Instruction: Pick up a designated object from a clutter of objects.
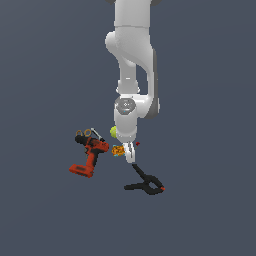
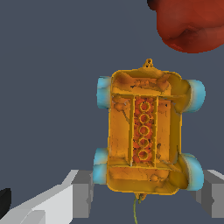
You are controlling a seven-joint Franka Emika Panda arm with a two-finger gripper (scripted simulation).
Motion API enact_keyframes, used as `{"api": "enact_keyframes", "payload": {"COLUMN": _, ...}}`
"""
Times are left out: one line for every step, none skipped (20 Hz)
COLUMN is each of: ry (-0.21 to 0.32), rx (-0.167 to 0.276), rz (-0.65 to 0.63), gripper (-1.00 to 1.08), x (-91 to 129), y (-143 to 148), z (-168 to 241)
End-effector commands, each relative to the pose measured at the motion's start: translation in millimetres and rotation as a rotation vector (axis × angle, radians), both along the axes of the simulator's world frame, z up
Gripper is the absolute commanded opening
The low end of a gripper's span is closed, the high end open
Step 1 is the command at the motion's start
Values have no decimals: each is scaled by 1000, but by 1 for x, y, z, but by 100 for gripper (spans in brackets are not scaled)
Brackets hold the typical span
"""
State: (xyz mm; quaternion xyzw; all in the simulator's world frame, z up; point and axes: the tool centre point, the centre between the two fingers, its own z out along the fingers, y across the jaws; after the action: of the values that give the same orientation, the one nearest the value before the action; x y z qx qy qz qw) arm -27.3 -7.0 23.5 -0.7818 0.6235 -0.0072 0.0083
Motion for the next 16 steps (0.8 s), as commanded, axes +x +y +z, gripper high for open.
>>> {"api": "enact_keyframes", "payload": {"ry": 0, "rx": 0, "rz": 0, "gripper": -100, "x": 0, "y": -1, "z": 2}}
{"api": "enact_keyframes", "payload": {"ry": 0, "rx": 0, "rz": 0, "gripper": -100, "x": -1, "y": -2, "z": 3}}
{"api": "enact_keyframes", "payload": {"ry": 0, "rx": 0, "rz": 0, "gripper": -100, "x": -2, "y": -2, "z": 5}}
{"api": "enact_keyframes", "payload": {"ry": 0, "rx": 0, "rz": 0, "gripper": -100, "x": -2, "y": -4, "z": 7}}
{"api": "enact_keyframes", "payload": {"ry": 0, "rx": 0, "rz": 0, "gripper": -100, "x": -3, "y": -5, "z": 10}}
{"api": "enact_keyframes", "payload": {"ry": 0, "rx": 0, "rz": -1, "gripper": -100, "x": -4, "y": -6, "z": 12}}
{"api": "enact_keyframes", "payload": {"ry": 0, "rx": 0, "rz": -1, "gripper": -100, "x": -6, "y": -8, "z": 16}}
{"api": "enact_keyframes", "payload": {"ry": 1, "rx": 0, "rz": -1, "gripper": -100, "x": -7, "y": -10, "z": 19}}
{"api": "enact_keyframes", "payload": {"ry": 1, "rx": 0, "rz": -1, "gripper": -100, "x": -9, "y": -12, "z": 24}}
{"api": "enact_keyframes", "payload": {"ry": 1, "rx": 0, "rz": -1, "gripper": -100, "x": -10, "y": -14, "z": 28}}
{"api": "enact_keyframes", "payload": {"ry": 2, "rx": 0, "rz": -1, "gripper": -100, "x": -12, "y": -17, "z": 33}}
{"api": "enact_keyframes", "payload": {"ry": 2, "rx": 0, "rz": -1, "gripper": -100, "x": -14, "y": -20, "z": 38}}
{"api": "enact_keyframes", "payload": {"ry": 2, "rx": 1, "rz": -2, "gripper": -100, "x": -16, "y": -23, "z": 44}}
{"api": "enact_keyframes", "payload": {"ry": 2, "rx": 1, "rz": -2, "gripper": -100, "x": -19, "y": -26, "z": 50}}
{"api": "enact_keyframes", "payload": {"ry": 3, "rx": 1, "rz": -2, "gripper": -100, "x": -21, "y": -29, "z": 56}}
{"api": "enact_keyframes", "payload": {"ry": 3, "rx": 1, "rz": -2, "gripper": -100, "x": -24, "y": -33, "z": 63}}
